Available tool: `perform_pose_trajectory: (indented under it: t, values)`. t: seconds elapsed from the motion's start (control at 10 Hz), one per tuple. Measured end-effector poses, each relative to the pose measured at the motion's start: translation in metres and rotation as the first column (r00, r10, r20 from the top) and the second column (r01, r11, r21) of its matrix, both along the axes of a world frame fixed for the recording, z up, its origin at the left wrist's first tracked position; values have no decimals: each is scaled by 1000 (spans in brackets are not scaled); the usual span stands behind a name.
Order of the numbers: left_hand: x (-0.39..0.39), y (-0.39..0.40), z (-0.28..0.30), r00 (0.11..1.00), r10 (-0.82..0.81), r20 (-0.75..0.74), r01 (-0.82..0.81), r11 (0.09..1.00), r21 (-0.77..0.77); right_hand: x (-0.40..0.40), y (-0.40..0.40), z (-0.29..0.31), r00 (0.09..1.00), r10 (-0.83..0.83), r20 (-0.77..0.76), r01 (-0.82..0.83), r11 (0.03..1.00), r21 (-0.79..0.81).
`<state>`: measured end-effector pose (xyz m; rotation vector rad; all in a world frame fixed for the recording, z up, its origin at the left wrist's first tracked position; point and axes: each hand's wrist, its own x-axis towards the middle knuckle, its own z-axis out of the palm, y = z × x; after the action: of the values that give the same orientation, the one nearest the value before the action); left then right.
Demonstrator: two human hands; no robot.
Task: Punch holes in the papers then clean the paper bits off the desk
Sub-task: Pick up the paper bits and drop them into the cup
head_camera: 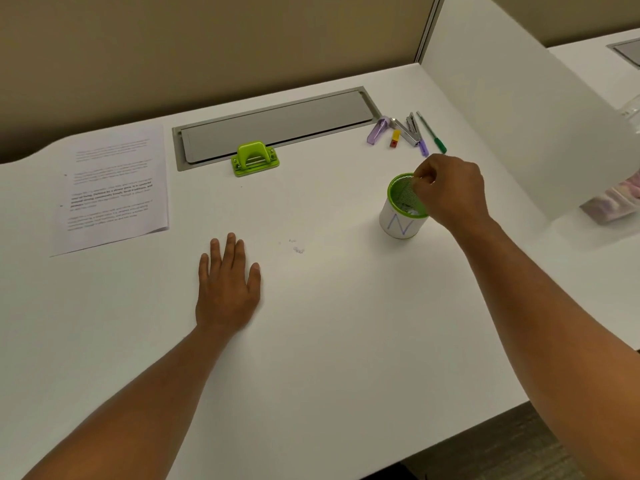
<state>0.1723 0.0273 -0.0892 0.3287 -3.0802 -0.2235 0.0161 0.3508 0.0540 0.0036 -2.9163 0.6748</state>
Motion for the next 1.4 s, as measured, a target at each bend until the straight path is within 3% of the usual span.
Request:
perform_pose_trajectory:
  t: [0.6,0.8,0.9,1.0,1.1,1.3,1.4]
  values:
    - [0,0,2,1000,4,20,-5,1000,24,-2,-4,-11,988,20,155,-49,981,185]
    - [0,0,2,1000,4,23,-5,1000,19,10,-34,0,982,136,-129,-128,989,71]
    - [0,-1,0,1000,9,25,-9,1000,15,19,-72,-11,936,307,-173,-320,946,-49]
    - [0,0,1,1000,10,18,-10,1000,15,28,-110,-29,885,447,-128,-459,885,-82]
    - [-1,0,1,1000,6,7,-6,1000,13,30,-162,-58,808,587,46,-585,809,-53]
    - [-2,-1,-1,1000,11,8,-11,1000,0,6,-235,-87,715,682,155,-699,703,128]
    - [-3,-1,0,1000,15,13,-16,1000,16,-14,-259,-96,710,658,250,-703,683,198]
